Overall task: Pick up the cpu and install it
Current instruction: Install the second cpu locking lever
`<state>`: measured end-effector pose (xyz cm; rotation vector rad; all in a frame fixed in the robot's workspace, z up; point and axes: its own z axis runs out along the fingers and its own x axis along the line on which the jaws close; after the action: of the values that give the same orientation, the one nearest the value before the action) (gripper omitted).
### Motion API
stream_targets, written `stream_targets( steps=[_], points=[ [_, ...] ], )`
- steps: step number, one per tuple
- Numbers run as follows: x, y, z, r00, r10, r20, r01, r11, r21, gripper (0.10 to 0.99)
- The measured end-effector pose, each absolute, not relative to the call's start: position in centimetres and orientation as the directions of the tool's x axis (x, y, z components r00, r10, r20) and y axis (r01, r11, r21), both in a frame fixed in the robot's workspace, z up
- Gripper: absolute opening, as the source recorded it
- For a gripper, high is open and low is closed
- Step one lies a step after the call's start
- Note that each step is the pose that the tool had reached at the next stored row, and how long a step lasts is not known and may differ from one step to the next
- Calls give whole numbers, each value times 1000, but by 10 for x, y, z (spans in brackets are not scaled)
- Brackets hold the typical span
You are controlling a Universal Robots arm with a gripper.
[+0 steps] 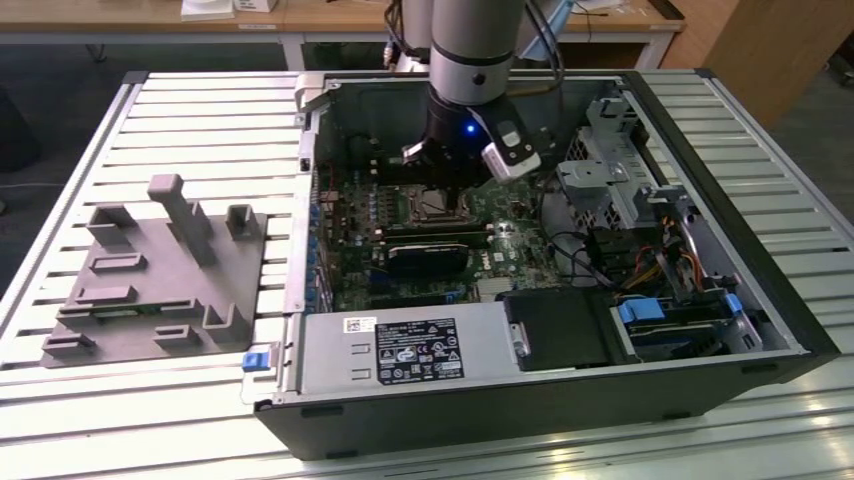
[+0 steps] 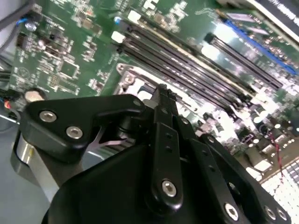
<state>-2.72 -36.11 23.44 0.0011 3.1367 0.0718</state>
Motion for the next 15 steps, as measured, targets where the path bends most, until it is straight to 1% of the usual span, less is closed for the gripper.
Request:
stream_targets(
  steps=[10,15],
  points=[
    [-47,-368,233,-1000,1,-4,1,999,46,106],
    [-47,-368,227,-1000,1,4,1,999,46,106]
  ],
)
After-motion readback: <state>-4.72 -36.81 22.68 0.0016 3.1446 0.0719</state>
